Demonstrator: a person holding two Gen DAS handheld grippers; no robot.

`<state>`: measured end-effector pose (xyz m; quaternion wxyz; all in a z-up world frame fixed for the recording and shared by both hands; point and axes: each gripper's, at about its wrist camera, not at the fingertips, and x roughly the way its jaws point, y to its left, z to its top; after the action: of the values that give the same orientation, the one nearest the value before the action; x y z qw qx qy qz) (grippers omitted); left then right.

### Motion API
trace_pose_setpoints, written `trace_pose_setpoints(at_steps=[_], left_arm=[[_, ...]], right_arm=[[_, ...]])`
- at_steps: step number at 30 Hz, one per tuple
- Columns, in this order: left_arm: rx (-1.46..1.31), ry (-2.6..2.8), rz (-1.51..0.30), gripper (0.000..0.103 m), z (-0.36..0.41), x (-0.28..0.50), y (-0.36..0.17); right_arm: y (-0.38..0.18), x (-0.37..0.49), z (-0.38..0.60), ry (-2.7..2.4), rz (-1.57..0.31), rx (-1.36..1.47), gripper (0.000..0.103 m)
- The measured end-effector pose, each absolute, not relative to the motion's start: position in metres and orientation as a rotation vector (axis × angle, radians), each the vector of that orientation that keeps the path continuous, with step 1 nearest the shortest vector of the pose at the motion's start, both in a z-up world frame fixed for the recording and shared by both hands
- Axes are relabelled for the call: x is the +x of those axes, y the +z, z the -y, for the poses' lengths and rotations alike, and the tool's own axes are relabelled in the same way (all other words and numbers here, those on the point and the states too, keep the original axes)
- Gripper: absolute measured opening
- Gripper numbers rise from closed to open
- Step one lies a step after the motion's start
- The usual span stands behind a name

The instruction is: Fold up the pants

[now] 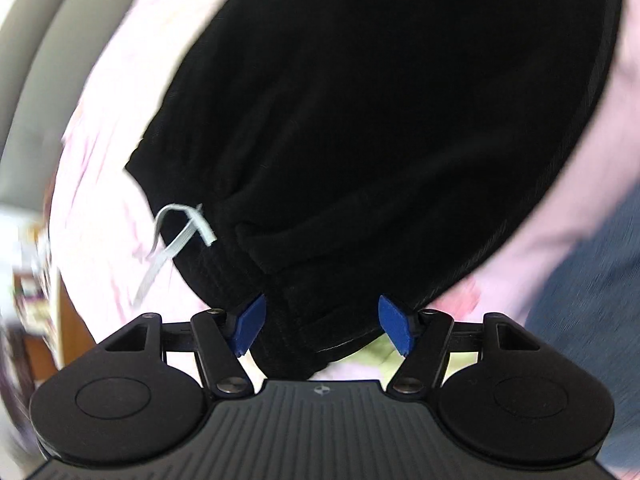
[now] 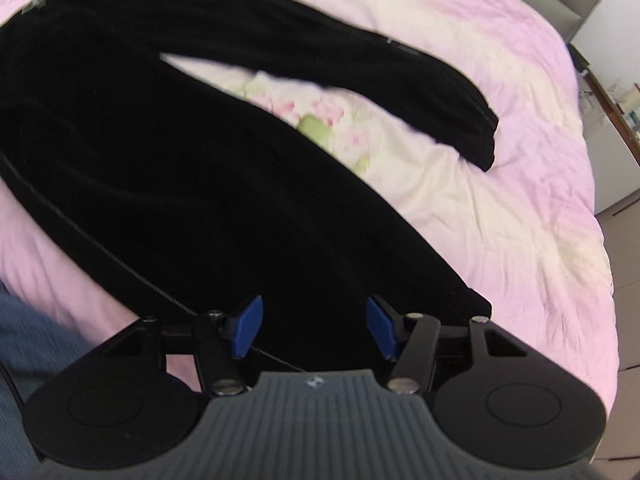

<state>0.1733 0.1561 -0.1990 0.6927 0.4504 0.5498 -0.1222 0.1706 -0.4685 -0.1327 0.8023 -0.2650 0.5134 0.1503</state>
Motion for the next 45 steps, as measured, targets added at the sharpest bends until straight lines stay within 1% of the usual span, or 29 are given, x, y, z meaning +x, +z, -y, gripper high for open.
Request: trace_pose_setpoints(at_steps=[4,8,11,13,14,16,17,19,20,21,22,23,26,28,31,34,37,39,43,45], left_arm=[[1.239,-0.369,-1.222,0.077,-0.147,0.157,-0.240],[1.272,-0.367,-1.227,0.077,-0.140,0.152,-0.263],[1.281,-0.315,-1.221,0.077,-0.132,0.152,-0.268],[1.265,-0.276,-1.210,0.074,-0.130,0.148,-0.269],[1.230,-0.252,-1.217,0.070,-0.131,0.148,-0.266],[1.127,-0.194,-1.235,0.052,-0.129,0.152,-0.254],[1.075,-0.168,-1.244,0.046,-0.130,0.154,-0.250],[0.968,-0.106,-1.250,0.021,-0.132,0.153,-0.241],[0.934,-0.075,-1.235,0.021,-0.132,0.152,-0.236],[0.910,-0.051,-1.208,0.017,-0.131,0.148,-0.233],[0.884,-0.024,-1.183,0.015,-0.134,0.146,-0.228],[0.851,0.002,-1.159,0.015,-0.133,0.142,-0.222],[0.735,0.076,-1.097,0.014,-0.138,0.135,-0.199],[0.658,0.114,-1.065,0.013,-0.146,0.139,-0.183],[0.560,0.162,-1.042,0.013,-0.149,0.148,-0.155],[0.463,0.212,-1.015,0.013,-0.154,0.166,-0.123],[0.383,0.241,-0.980,0.013,-0.158,0.190,-0.090],[0.381,0.256,-0.968,0.013,-0.157,0.214,-0.075],[0.431,0.287,-0.969,0.012,-0.151,0.278,-0.061],[0.424,0.302,-0.983,0.012,-0.143,0.316,-0.063]], right_arm=[[-0.143,0.172,0.482,0.362,-1.165,-0.644,0.055],[-0.154,0.162,0.489,0.413,-1.198,-0.777,0.057],[-0.161,0.157,0.491,0.441,-1.212,-0.829,0.057],[-0.166,0.154,0.490,0.464,-1.220,-0.861,0.057],[-0.167,0.151,0.490,0.480,-1.224,-0.883,0.058],[-0.168,0.147,0.492,0.494,-1.243,-0.890,0.063],[-0.169,0.146,0.494,0.503,-1.254,-0.878,0.063],[-0.174,0.143,0.492,0.504,-1.236,-0.888,0.062],[-0.178,0.140,0.489,0.500,-1.217,-0.902,0.059],[-0.180,0.138,0.487,0.504,-1.200,-0.908,0.055],[-0.182,0.136,0.485,0.505,-1.175,-0.909,0.042],[-0.182,0.134,0.483,0.497,-1.148,-0.913,0.024],[-0.174,0.128,0.482,0.465,-1.093,-0.891,0.002],[-0.162,0.124,0.485,0.422,-1.048,-0.872,0.000],[-0.135,0.125,0.485,0.335,-0.934,-0.853,0.000],[-0.105,0.144,0.481,0.251,-0.830,-0.836,0.000],[-0.080,0.179,0.476,0.194,-0.772,-0.835,0.000],[-0.067,0.213,0.472,0.156,-0.744,-0.828,0.000],[-0.057,0.292,0.460,0.099,-0.724,-0.833,0.000],[-0.059,0.332,0.451,0.078,-0.742,-0.846,0.000]])
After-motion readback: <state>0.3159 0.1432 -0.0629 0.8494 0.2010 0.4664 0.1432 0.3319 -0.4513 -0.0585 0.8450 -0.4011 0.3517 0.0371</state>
